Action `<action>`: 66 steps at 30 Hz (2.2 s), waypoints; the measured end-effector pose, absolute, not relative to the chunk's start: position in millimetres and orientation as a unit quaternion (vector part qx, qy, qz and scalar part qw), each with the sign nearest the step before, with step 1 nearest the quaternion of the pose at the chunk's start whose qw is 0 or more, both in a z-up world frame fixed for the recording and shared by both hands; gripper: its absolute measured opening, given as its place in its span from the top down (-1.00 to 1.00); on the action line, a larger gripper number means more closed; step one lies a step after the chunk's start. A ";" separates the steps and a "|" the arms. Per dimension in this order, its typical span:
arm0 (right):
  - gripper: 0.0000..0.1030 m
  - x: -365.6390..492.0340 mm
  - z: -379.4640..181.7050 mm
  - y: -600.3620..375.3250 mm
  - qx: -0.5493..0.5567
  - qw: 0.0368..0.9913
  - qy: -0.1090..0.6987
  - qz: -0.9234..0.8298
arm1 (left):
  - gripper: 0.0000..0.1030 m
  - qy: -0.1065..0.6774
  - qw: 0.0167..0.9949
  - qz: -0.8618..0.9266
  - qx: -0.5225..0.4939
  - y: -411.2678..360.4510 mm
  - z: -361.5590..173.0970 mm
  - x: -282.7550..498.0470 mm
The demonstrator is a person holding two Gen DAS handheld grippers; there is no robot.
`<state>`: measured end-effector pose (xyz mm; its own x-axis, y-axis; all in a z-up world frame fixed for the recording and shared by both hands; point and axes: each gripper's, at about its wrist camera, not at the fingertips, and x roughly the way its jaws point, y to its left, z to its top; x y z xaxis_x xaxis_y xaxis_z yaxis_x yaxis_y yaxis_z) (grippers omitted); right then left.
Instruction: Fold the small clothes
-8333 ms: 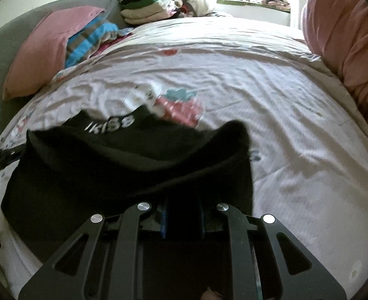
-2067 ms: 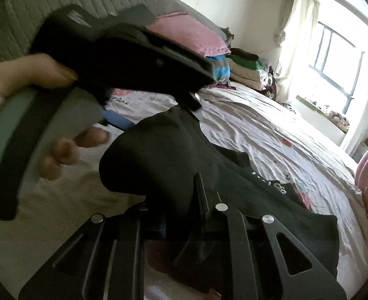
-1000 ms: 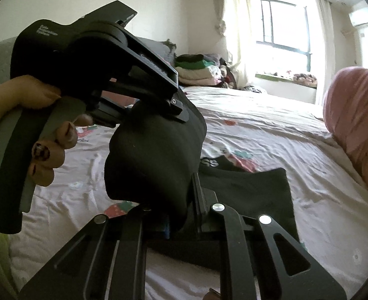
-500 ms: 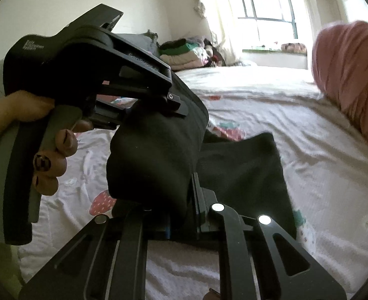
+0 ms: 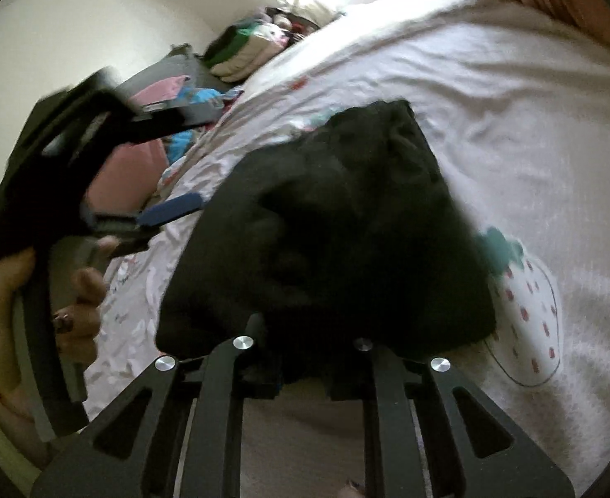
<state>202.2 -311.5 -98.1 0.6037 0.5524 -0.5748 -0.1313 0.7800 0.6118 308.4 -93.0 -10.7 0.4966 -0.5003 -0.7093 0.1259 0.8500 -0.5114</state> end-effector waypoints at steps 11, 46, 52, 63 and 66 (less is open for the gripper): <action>-0.10 202.4 -77.1 -338.1 0.302 0.830 0.403 0.238 | -0.63 0.455 0.872 -0.117 -0.136 -57.7 -26.4 277.1; 0.60 293.0 -75.6 -339.5 0.144 0.862 0.430 0.226 | -0.64 0.470 0.868 -0.143 -0.075 -83.7 -46.5 261.2; 0.34 277.9 -68.2 -341.3 0.148 0.864 0.429 0.217 | -0.64 0.469 0.868 -0.143 -0.075 -81.7 -46.2 258.9; -0.12 243.5 -61.9 -356.5 0.196 0.849 0.429 0.237 | -0.64 0.455 0.875 -0.145 -0.077 -79.0 -40.0 244.5; -0.17 240.9 -64.0 -357.3 0.205 0.844 0.434 0.240 | -0.64 0.456 0.874 -0.146 -0.080 -77.9 -41.1 242.2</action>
